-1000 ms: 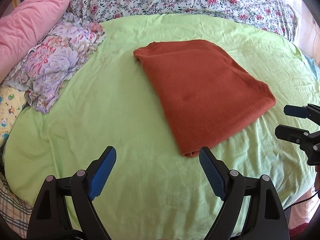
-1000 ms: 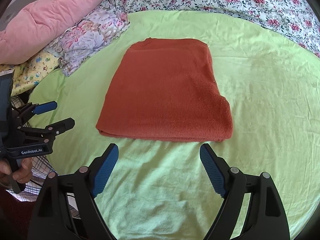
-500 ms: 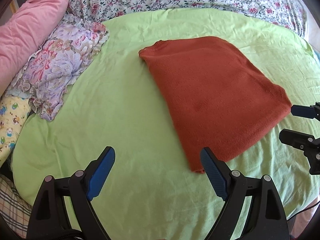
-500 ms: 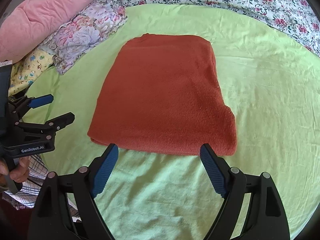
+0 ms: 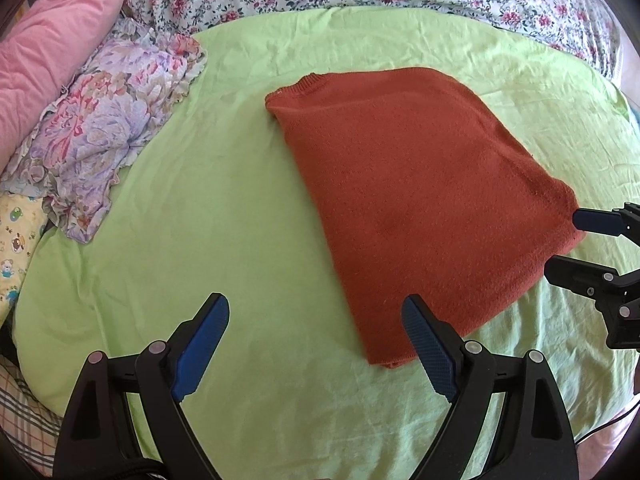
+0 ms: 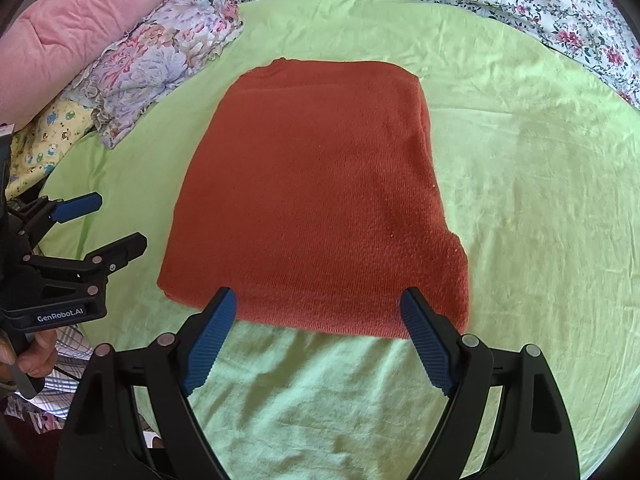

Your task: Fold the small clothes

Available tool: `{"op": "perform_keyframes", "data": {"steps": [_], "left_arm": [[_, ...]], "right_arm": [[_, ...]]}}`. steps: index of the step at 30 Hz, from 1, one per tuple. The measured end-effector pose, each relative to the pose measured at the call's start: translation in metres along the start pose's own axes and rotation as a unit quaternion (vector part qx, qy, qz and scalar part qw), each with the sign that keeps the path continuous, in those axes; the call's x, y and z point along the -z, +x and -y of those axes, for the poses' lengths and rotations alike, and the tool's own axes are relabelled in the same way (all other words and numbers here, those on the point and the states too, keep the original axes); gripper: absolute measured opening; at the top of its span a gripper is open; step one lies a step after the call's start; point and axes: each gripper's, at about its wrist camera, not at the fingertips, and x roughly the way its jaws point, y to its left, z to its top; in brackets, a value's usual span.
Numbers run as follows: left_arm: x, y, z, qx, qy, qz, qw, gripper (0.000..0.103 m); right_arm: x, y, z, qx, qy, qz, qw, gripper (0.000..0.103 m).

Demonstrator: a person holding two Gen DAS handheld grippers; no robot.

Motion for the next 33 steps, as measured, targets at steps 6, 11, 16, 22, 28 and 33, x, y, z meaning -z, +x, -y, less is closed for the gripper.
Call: {"op": "perform_keyframes", "data": {"steps": [6, 11, 16, 22, 28, 33], "left_arm": [[-0.007, 0.004, -0.001, 0.006, -0.006, -0.003, 1.0000, 0.089], [-0.011, 0.006, -0.001, 0.008, -0.007, -0.003, 0.9999, 0.089], [-0.013, 0.006, -0.001, 0.010, -0.010, -0.003, 0.9999, 0.089], [-0.014, 0.007, -0.003, 0.013, -0.011, -0.003, 0.9999, 0.089], [-0.014, 0.007, -0.003, 0.015, -0.015, -0.002, 0.9998, 0.089], [-0.014, 0.004, -0.003, 0.016, -0.017, 0.003, 0.9997, 0.089]], "right_arm": [[-0.010, 0.002, 0.002, -0.003, -0.007, -0.007, 1.000, 0.085], [-0.011, 0.003, 0.000, -0.001, -0.008, -0.008, 1.000, 0.085], [-0.015, 0.006, 0.003, -0.001, -0.007, -0.010, 1.000, 0.085], [-0.017, 0.008, 0.005, -0.002, -0.008, -0.010, 1.000, 0.085], [-0.018, 0.009, 0.005, -0.001, -0.007, -0.009, 1.000, 0.085], [-0.021, 0.009, 0.005, -0.001, -0.006, -0.008, 1.000, 0.085]]}}
